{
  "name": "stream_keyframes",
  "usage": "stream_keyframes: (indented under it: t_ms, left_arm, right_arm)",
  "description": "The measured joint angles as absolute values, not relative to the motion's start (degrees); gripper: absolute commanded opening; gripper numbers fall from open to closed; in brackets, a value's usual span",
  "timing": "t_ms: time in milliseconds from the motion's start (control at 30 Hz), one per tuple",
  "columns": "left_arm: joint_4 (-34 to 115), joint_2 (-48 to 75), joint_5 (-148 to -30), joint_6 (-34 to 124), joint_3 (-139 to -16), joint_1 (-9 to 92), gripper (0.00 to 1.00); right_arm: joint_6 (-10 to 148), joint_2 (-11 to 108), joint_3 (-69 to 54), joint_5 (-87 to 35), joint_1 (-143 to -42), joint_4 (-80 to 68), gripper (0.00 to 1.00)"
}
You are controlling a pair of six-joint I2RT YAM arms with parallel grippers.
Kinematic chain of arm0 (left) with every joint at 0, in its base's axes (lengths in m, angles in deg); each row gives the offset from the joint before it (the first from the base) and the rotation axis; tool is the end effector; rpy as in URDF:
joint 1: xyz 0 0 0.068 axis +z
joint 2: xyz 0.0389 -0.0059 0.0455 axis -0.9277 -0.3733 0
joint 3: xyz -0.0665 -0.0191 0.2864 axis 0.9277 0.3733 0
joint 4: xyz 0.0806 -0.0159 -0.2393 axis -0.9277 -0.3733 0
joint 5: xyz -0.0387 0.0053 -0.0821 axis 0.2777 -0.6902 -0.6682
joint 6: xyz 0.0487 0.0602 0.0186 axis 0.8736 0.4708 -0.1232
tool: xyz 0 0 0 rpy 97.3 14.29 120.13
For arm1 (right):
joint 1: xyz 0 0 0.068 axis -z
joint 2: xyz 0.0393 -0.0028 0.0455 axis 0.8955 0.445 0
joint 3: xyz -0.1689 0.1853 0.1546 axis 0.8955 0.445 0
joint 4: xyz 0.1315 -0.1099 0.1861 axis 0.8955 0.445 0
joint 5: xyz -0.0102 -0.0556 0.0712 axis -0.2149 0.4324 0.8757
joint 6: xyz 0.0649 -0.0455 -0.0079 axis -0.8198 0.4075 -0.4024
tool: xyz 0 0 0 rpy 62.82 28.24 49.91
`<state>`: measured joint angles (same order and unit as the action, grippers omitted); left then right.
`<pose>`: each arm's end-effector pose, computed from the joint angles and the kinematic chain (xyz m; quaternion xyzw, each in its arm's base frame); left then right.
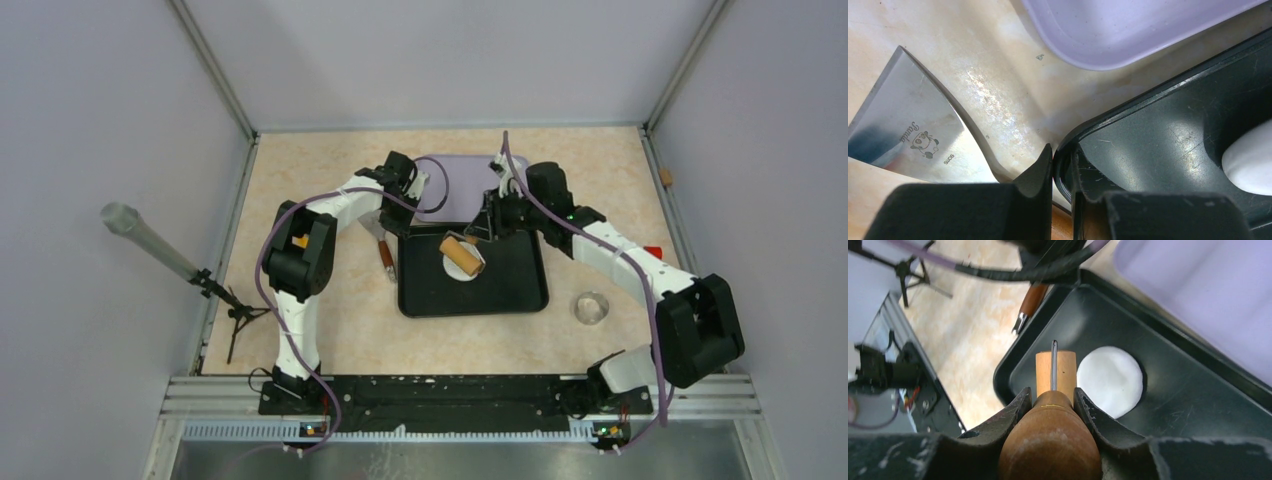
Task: Roll out the dumpling wrappers from the dough
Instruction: Flatten out the dough on the work surface.
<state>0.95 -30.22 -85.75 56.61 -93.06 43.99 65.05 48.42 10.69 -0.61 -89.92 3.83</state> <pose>0.4031 -0.1871 0.1631 0.2123 0.9576 -0.0839 0.1757 0.2745 0.1777 0.2836 -0.2464 0.8211 0.3806 0.3466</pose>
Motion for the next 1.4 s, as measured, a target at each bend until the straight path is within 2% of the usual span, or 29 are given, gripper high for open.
stream_keyframes:
  t_ms: [367,567,1400]
  left_arm:
    - [0.9,-30.2,-85.7,56.6,-93.1,44.0,0.0]
    - [0.9,-30.2,-85.7,56.6,-93.1,44.0,0.0]
    - [0.9,-30.2,-85.5,56.5,-93.1,43.9,0.0]
  right_arm:
    - [55.7,55.6,10.7,-15.6,-89.9,-1.4,0.0]
    - [55.0,56.5,10.8,-18.9,-90.0,-1.8,0.0]
    - [58.5,60.4,11.6,-15.8,-94.3,-8.3,0.0]
